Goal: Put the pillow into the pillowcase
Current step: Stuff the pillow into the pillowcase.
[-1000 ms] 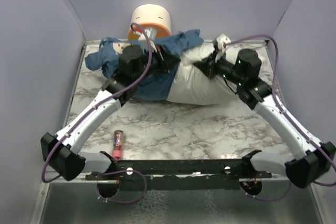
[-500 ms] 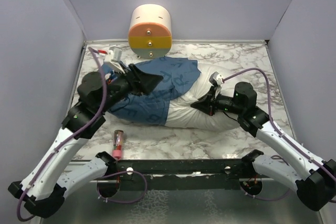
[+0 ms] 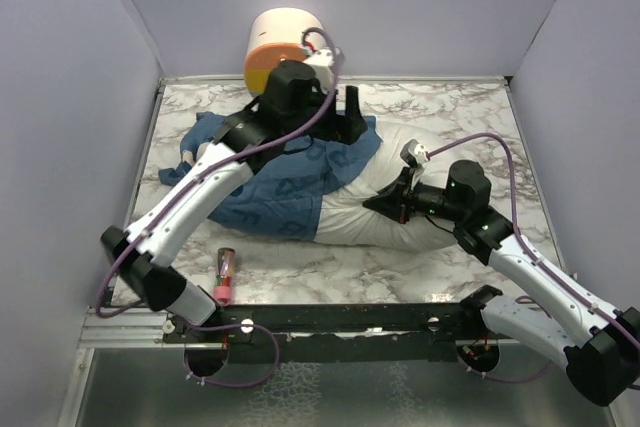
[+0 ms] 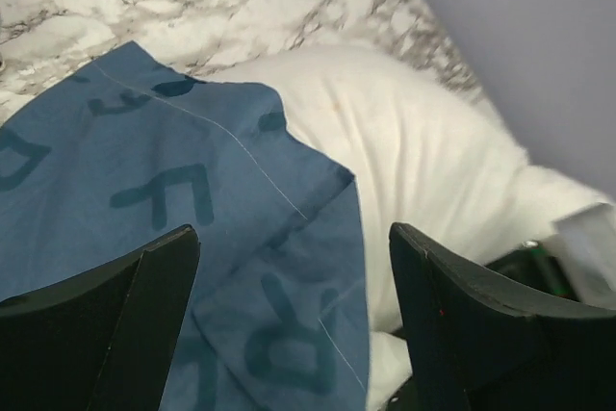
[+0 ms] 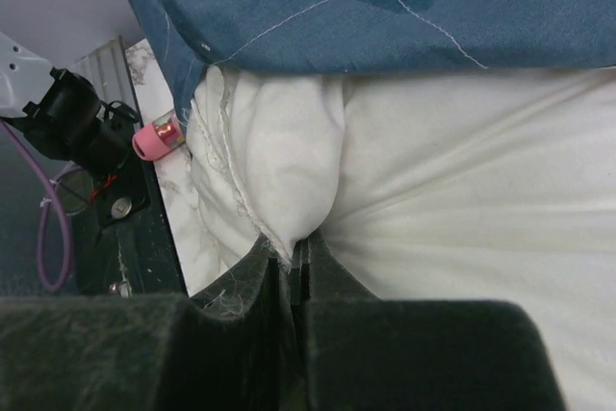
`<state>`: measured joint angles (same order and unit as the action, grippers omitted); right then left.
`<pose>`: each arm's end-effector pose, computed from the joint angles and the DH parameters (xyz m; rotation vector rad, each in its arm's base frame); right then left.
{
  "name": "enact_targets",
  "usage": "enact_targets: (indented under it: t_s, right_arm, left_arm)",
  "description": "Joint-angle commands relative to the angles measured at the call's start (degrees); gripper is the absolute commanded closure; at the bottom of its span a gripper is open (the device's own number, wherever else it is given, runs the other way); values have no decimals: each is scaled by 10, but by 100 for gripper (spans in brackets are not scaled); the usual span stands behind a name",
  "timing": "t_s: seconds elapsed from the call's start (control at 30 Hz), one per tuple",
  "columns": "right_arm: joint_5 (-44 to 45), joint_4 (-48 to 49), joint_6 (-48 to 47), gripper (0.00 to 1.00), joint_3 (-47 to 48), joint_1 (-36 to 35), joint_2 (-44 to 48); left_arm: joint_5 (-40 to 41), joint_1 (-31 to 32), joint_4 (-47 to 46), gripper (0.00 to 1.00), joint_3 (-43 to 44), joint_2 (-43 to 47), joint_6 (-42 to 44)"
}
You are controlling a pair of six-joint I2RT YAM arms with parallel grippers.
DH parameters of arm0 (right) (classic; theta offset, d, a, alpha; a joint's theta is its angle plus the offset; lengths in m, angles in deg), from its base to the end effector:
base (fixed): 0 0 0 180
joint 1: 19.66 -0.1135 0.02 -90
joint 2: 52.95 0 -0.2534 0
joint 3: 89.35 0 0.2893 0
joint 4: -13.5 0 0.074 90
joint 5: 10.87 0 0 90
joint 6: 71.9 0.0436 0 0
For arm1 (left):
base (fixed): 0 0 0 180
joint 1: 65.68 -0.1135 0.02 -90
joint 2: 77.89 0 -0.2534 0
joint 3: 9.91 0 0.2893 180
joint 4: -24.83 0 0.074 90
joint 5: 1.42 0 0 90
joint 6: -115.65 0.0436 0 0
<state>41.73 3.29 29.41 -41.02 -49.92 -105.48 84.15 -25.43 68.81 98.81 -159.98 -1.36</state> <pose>0.2109 0.1537 0.2664 -0.7829 1.7433 1.0936 0.2694 -0.2325 0.4591 0.2825 1.9484 -0.8647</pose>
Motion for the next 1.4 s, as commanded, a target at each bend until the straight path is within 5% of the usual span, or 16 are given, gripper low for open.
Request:
enact_targets:
  t_s: [0.0, 0.27, 0.43, 0.53, 0.67, 0.73, 0.97, 1.2, 1.37]
  right_arm:
    - [-24, 1, 19, 99, -13, -4, 16]
    - [-13, 6, 28, 99, -18, -4, 19]
    - [-12, 4, 23, 99, -13, -4, 8]
    - [-11, 5, 22, 99, -10, -4, 0]
    - [-10, 3, 20, 99, -1, -4, -5]
    - [-7, -1, 18, 99, 4, -4, -5]
    - [35, 23, 36, 99, 30, -4, -31]
    - [76, 67, 10, 99, 162, -4, -137]
    - [63, 89, -9, 99, 176, -4, -175]
  left_arm:
    - [-33, 8, 26, 14, 61, -76, 157]
    - [-76, 9, 91, 11, 117, -190, 192]
    - [-92, 11, 108, 20, 109, -200, 179]
    - [-115, 11, 101, 44, 95, -201, 169]
    - [-120, 8, 75, 91, 104, -196, 133]
    - [-122, 6, 50, 99, 117, -187, 114]
    - [-190, -28, -113, 100, 104, -127, 11]
    - [-268, -58, -255, 100, 80, -86, -112]
    - [-296, -74, -352, 100, -39, -6, -185]
